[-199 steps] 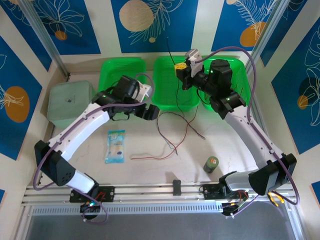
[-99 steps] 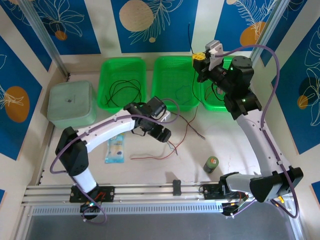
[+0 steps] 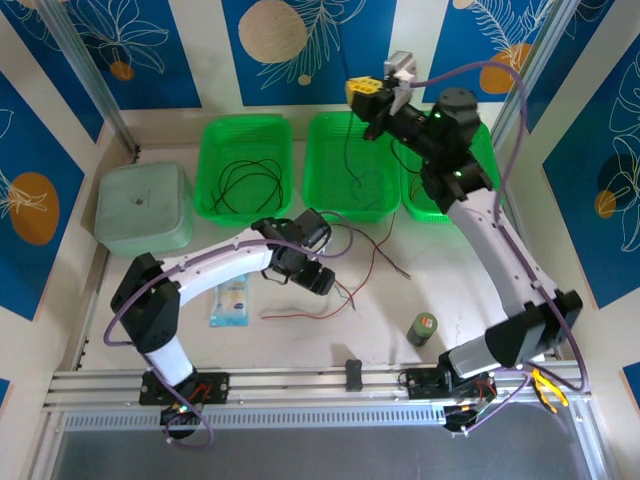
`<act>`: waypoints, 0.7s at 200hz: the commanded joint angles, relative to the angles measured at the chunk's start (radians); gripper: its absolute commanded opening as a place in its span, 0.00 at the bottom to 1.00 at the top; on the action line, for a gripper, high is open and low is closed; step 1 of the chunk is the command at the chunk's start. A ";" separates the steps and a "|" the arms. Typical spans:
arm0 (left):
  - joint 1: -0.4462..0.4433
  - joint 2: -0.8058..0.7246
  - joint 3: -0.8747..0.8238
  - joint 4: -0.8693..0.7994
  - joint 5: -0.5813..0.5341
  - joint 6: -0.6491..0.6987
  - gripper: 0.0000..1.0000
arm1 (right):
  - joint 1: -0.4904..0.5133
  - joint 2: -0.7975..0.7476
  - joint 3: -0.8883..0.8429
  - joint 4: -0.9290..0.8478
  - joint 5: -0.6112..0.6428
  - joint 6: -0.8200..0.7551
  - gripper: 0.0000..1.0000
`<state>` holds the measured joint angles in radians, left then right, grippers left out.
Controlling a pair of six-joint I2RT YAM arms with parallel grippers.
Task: Untangle the cables
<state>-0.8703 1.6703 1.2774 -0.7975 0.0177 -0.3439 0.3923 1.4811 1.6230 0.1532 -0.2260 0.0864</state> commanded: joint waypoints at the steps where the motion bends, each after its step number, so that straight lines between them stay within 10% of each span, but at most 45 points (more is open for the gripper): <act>1: 0.012 -0.092 -0.050 -0.035 -0.039 -0.053 0.89 | 0.044 0.084 0.072 0.103 -0.033 0.040 0.00; 69: 0.120 -0.286 -0.210 -0.049 -0.038 -0.125 0.89 | 0.136 0.474 0.369 0.193 -0.065 0.082 0.00; 140: 0.174 -0.388 -0.308 -0.032 -0.010 -0.140 0.90 | 0.172 0.881 0.836 -0.083 -0.046 0.060 0.00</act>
<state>-0.7151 1.3163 0.9974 -0.8200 -0.0063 -0.4667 0.5564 2.2814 2.3421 0.1867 -0.2737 0.1463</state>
